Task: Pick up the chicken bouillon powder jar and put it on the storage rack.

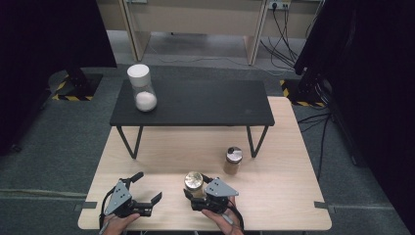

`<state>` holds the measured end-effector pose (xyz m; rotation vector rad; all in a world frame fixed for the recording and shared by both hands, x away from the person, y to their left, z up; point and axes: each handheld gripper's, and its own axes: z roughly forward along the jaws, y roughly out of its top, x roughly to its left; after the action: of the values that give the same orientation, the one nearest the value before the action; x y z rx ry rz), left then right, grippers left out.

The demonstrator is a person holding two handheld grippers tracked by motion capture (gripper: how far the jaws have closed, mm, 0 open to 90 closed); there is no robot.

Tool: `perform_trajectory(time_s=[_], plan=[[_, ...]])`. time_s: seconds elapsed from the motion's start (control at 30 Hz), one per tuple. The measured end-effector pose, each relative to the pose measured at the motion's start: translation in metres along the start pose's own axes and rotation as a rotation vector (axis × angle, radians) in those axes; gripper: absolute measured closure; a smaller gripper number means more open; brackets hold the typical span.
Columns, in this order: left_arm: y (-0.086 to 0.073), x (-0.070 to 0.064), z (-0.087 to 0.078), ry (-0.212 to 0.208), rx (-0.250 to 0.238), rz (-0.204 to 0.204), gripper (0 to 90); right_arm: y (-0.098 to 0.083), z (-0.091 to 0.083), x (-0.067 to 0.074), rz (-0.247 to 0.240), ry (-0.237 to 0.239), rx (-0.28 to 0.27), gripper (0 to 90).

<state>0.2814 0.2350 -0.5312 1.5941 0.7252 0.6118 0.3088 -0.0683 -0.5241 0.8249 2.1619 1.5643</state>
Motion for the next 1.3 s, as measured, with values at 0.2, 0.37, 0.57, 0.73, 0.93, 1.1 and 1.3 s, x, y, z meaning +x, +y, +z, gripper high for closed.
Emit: perform_trajectory(time_s=[0.2, 0.37, 0.57, 0.73, 0.93, 1.1, 1.3], plan=[[0.0, 0.0, 0.0, 0.0, 0.0, 0.0, 0.8, 0.001, 0.0, 0.001, -0.006, -0.009, 0.003, 30.1], [0.0, 0.0, 0.0, -0.001, 0.0, 0.001, 0.7, 0.003, -0.002, 0.0, -0.011, -0.024, 0.001, 30.2], [0.0, 0.0, 0.0, -0.002, 0.001, 0.002, 0.8, 0.01, -0.006, -0.003, -0.006, -0.029, -0.017, 30.3], [0.0, -0.001, 0.0, -0.003, 0.002, 0.003, 0.8, 0.018, -0.007, -0.004, -0.016, -0.026, -0.01, 30.3], [0.0, -0.001, 0.0, -0.003, 0.001, 0.003, 0.8, 0.024, -0.007, -0.004, -0.019, -0.024, -0.013, 30.3], [0.0, -0.001, 0.0, -0.003, 0.002, 0.002, 0.8, 0.027, -0.008, -0.005, -0.016, -0.021, -0.014, 30.3], [0.0, -0.001, 0.0, -0.004, 0.003, 0.002, 0.8, 0.03, -0.009, -0.006, -0.018, -0.018, -0.004, 30.4]])
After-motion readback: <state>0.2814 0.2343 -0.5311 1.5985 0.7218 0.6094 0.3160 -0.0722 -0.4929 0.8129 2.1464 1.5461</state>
